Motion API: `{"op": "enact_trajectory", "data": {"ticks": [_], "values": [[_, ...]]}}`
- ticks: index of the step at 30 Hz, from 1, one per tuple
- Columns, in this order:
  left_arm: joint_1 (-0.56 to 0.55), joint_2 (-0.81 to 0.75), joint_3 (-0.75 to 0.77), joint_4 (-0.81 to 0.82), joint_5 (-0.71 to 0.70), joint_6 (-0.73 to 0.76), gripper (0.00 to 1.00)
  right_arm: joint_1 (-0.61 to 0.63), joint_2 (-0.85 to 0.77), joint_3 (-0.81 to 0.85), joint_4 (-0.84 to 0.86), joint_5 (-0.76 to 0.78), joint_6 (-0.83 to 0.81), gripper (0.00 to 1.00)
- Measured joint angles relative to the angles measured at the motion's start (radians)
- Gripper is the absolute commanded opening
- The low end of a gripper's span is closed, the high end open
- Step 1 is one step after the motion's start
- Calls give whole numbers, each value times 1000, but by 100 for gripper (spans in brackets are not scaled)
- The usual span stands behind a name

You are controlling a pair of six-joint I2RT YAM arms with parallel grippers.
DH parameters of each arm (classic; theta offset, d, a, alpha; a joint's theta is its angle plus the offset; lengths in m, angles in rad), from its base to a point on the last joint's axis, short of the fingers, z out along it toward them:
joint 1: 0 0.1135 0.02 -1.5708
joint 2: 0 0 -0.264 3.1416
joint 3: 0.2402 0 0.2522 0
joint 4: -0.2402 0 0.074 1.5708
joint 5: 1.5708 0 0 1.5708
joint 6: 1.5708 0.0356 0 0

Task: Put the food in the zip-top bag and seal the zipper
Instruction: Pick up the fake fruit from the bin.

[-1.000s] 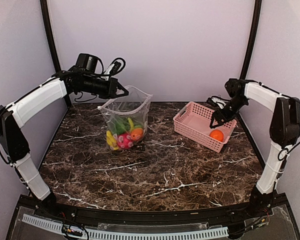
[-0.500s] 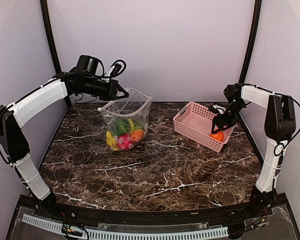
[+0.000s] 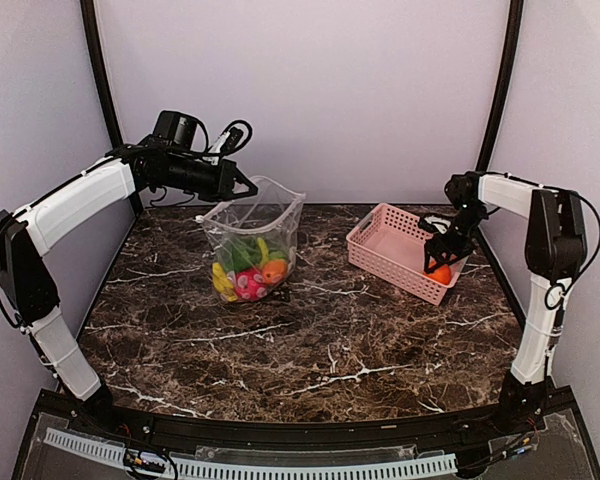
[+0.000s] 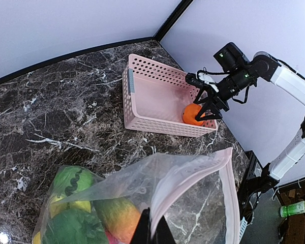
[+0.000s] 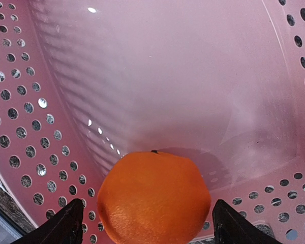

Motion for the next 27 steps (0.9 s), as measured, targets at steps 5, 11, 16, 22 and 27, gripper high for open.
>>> {"op": "enact_trajectory", "data": {"ticks": [5,11,16,22,27], "values": [[0,0,-9,5,0,0,1,0,14,-3,11,29,-7,85],[0,0,-22,8,0,0,1,0,25,-3,20,40,-12,85],[0,0,-26,10,0,0,1,0,37,-11,21,56,-16,86],[0,0,-26,15,0,0,1,0,47,-18,18,72,-23,74],[0,0,-32,16,0,0,1,0,47,9,-1,80,-26,67]]}}
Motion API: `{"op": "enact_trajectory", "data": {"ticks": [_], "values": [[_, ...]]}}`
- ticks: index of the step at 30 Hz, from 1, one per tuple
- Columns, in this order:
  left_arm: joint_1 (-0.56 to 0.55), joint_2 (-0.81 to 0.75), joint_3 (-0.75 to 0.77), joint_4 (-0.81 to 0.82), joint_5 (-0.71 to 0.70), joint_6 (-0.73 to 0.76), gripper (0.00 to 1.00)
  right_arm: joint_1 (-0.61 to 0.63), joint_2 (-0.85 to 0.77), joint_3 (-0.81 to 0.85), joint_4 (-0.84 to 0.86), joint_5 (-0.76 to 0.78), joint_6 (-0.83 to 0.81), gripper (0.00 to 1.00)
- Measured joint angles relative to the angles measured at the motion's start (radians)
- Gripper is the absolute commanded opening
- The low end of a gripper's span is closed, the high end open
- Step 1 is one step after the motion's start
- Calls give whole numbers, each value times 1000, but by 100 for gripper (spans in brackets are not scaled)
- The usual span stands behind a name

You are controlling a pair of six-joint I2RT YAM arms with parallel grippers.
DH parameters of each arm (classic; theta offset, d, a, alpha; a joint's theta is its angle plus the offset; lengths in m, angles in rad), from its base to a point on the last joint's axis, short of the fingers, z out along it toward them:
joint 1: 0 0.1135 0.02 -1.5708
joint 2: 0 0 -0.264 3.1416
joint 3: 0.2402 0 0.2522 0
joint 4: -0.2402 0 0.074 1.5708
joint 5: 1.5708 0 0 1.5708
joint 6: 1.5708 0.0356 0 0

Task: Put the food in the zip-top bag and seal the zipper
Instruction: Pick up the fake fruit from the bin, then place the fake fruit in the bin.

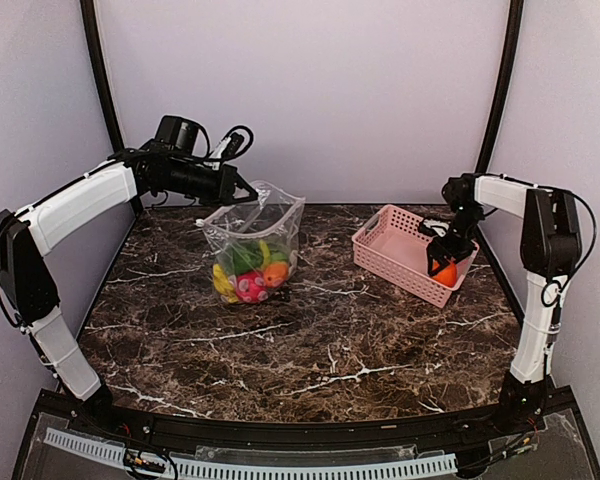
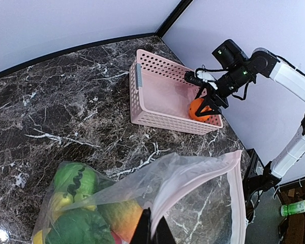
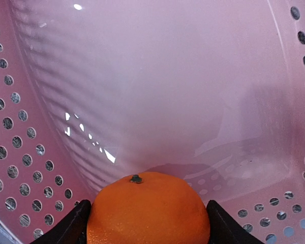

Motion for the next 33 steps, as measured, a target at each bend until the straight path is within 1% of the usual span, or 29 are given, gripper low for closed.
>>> {"op": "enact_trajectory", "data": {"ticks": [4,12,19,22,27,33], "values": [[0,0,-3,0,0,0,1,0,-1,48,-10,-7,0,65],[0,0,-15,18,3,-7,1,6,-2,98,42,-102,-1,65],[0,0,-15,21,3,-14,1,41,87,267,115,-152,24,66],[0,0,-15,21,3,-15,1,59,129,299,130,-155,25,69],[0,0,-15,21,3,-16,1,75,183,304,137,-154,25,79],[0,0,-15,21,3,-17,1,74,186,266,140,-150,12,87]]}}
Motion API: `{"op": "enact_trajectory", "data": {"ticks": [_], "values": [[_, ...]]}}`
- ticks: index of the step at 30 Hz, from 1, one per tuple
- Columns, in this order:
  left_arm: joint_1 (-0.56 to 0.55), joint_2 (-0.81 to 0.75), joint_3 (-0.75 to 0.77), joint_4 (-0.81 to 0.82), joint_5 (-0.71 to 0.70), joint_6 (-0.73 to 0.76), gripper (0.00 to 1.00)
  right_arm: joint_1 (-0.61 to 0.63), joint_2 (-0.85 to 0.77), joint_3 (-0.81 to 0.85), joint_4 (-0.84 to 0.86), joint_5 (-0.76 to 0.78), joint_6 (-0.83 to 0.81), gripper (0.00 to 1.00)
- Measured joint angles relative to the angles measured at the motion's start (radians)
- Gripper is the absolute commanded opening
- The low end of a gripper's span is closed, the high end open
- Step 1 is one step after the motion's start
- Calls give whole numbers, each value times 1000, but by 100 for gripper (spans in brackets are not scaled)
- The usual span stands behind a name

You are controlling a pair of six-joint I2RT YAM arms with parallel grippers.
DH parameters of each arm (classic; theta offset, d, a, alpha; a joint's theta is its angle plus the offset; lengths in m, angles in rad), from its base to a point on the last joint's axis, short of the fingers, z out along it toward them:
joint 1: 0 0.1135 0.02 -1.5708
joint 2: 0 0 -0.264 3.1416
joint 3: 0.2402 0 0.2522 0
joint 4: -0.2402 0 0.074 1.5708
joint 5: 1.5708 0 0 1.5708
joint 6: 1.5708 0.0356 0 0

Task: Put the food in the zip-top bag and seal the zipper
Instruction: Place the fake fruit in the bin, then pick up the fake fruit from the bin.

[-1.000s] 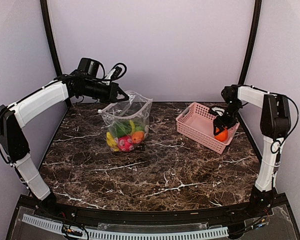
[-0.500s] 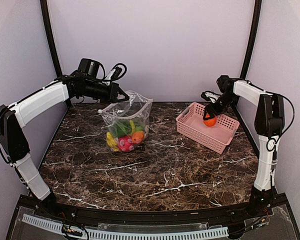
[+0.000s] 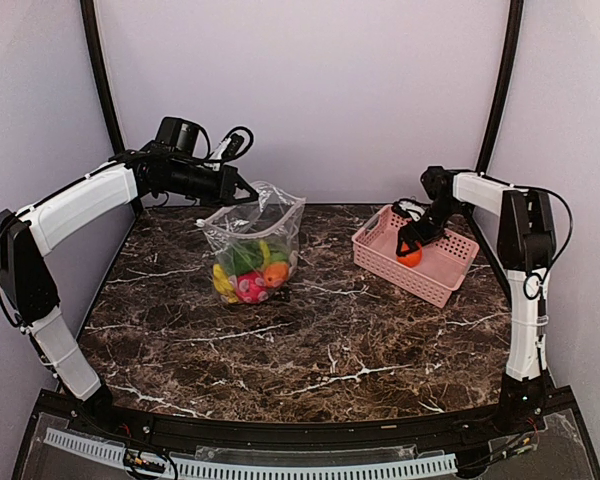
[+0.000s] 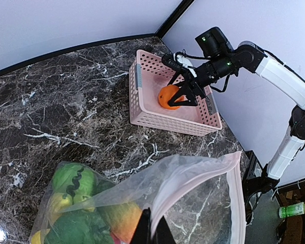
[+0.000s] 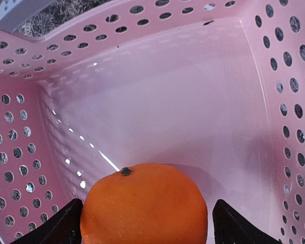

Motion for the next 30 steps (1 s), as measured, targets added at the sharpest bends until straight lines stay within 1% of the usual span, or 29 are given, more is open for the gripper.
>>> {"op": "enact_trajectory", "data": {"ticks": [5,10,14,17,26,30], "values": [[0,0,0,0,1,0,1,0,-5,-45,-6,21,-13,88],[0,0,0,0,4,0,1,0,-18,-78,-17,31,-24,80],[0,0,0,0,10,0,1,0,-20,-78,-15,27,-21,83],[0,0,0,0,11,0,1,0,-21,-72,-12,18,-21,83],[0,0,0,0,11,0,1,0,-20,14,-9,0,-1,66],[0,0,0,0,11,0,1,0,-21,17,-11,-4,2,64]]}}
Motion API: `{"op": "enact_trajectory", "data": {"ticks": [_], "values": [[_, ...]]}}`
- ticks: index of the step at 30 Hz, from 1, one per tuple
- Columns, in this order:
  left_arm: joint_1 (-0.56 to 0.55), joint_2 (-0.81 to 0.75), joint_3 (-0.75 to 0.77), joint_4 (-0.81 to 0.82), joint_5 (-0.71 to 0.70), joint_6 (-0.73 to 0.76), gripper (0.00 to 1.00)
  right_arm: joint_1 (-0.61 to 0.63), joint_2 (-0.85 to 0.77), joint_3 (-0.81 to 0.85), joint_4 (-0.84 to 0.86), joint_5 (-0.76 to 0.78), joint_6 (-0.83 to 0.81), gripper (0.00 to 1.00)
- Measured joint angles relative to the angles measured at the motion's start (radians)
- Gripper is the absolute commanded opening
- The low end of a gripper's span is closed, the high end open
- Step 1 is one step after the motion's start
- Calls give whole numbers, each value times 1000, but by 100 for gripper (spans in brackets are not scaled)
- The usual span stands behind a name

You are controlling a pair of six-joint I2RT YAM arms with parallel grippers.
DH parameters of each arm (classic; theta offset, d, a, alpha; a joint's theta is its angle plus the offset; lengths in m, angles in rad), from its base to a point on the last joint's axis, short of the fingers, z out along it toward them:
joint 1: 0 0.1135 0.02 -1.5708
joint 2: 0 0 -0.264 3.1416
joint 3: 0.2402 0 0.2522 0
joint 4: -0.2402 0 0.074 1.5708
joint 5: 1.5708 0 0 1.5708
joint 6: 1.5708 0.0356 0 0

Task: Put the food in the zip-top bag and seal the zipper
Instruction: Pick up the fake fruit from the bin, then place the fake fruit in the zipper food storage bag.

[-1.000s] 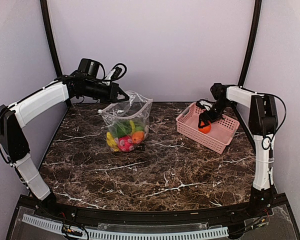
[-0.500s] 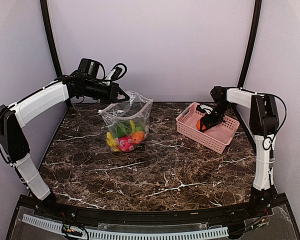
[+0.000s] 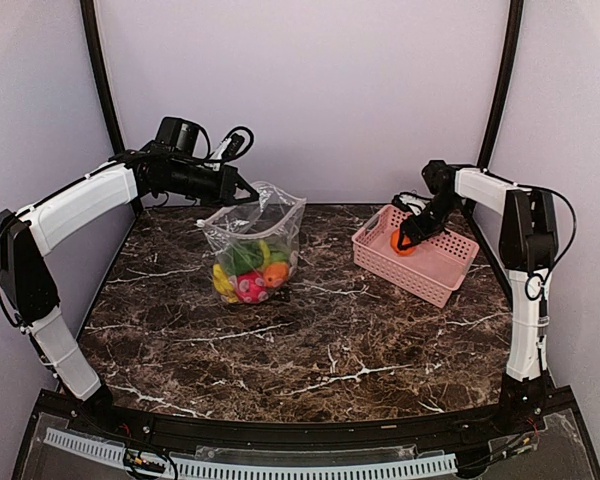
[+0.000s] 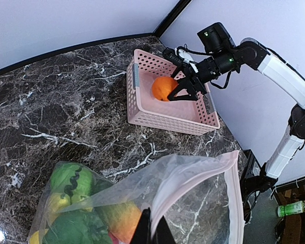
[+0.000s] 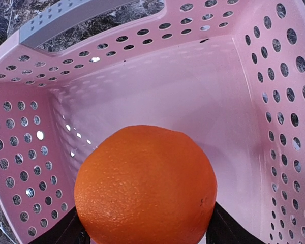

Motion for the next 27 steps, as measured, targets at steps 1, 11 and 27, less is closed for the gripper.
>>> {"op": "enact_trajectory", "data": {"ticks": [1,11,27], "values": [[0,0,0,0,0,0,1,0,-3,-1,-1,-2,0,64],[0,0,0,0,0,-1,1,51,-225,72,-19,-281,4,62],[0,0,5,-3,-4,-16,1,384,-284,272,139,-563,44,65]]}}
